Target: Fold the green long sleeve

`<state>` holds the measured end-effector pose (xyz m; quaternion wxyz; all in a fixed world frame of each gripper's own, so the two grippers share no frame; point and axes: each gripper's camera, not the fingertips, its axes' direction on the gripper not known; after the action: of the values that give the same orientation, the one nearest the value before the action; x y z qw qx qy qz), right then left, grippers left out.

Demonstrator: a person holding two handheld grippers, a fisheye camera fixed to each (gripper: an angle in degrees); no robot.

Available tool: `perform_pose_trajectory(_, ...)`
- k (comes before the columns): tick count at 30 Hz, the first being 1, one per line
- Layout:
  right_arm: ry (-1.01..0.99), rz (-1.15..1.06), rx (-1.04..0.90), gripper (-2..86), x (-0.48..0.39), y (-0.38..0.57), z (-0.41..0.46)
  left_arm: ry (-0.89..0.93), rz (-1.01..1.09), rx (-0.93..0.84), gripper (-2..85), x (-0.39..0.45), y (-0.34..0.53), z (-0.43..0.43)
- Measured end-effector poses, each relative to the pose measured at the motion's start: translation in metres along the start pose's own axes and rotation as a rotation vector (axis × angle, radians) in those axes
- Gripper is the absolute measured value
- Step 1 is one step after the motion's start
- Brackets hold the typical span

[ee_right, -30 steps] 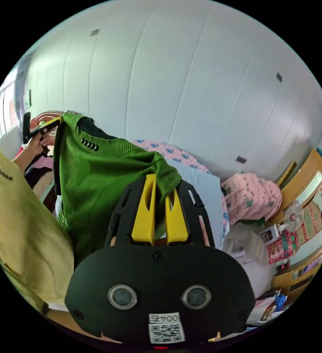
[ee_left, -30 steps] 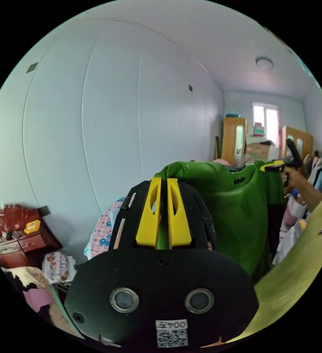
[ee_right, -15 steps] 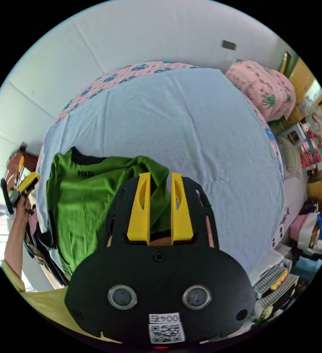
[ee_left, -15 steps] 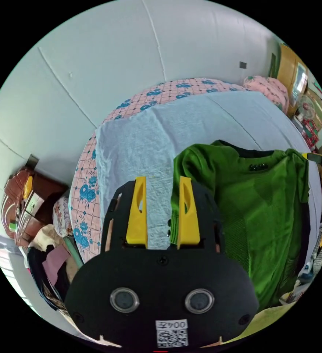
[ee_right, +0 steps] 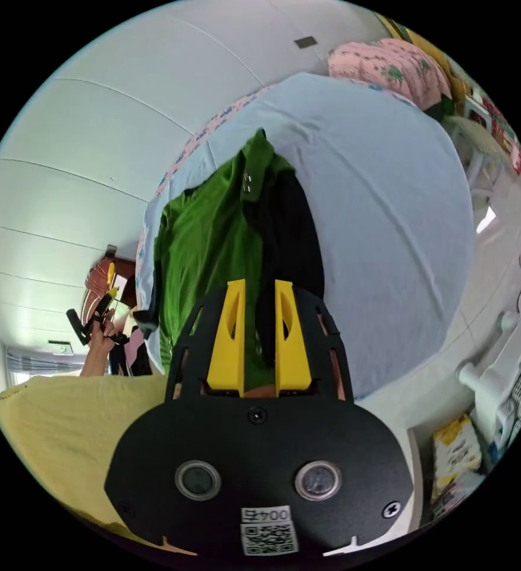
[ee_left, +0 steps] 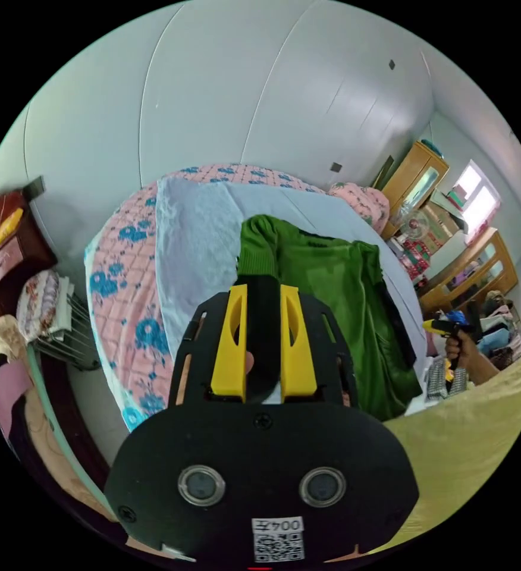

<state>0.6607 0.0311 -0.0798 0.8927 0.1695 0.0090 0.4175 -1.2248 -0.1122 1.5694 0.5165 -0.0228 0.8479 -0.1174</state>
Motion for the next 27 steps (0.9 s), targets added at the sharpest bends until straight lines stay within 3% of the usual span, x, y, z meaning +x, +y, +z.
perform_pose_trajectory(6, 0.02, 0.084, -0.091, 9.8, 0.058, 0.103, -0.014, 0.176, -0.084, -0.127, 8.4, -0.041, 0.079, -0.014)
perform_pose_trajectory(11, -0.037, 0.077, -0.087, 12.2, 0.093, 0.133, -0.032, 0.218, -0.119, -0.2, 8.6, -0.049, 0.132, -0.027)
perform_pose_trajectory(19, 0.021, -0.173, -0.266, 13.5, 0.11, 0.142, -0.034, 0.244, -0.208, -0.216, 10.2, -0.03, 0.207, -0.035)
perform_pose_trajectory(22, 0.135, -0.325, -0.346, 13.4, 0.106, 0.151, -0.029, 0.211, -0.243, -0.225, 11.5, -0.015, 0.232, -0.028)
perform_pose_trajectory(27, 0.263, -0.467, -0.37, 4.9, 0.112, 0.169, -0.026, 0.162, -0.315, -0.248, 12.8, 0.0, 0.255, -0.006)
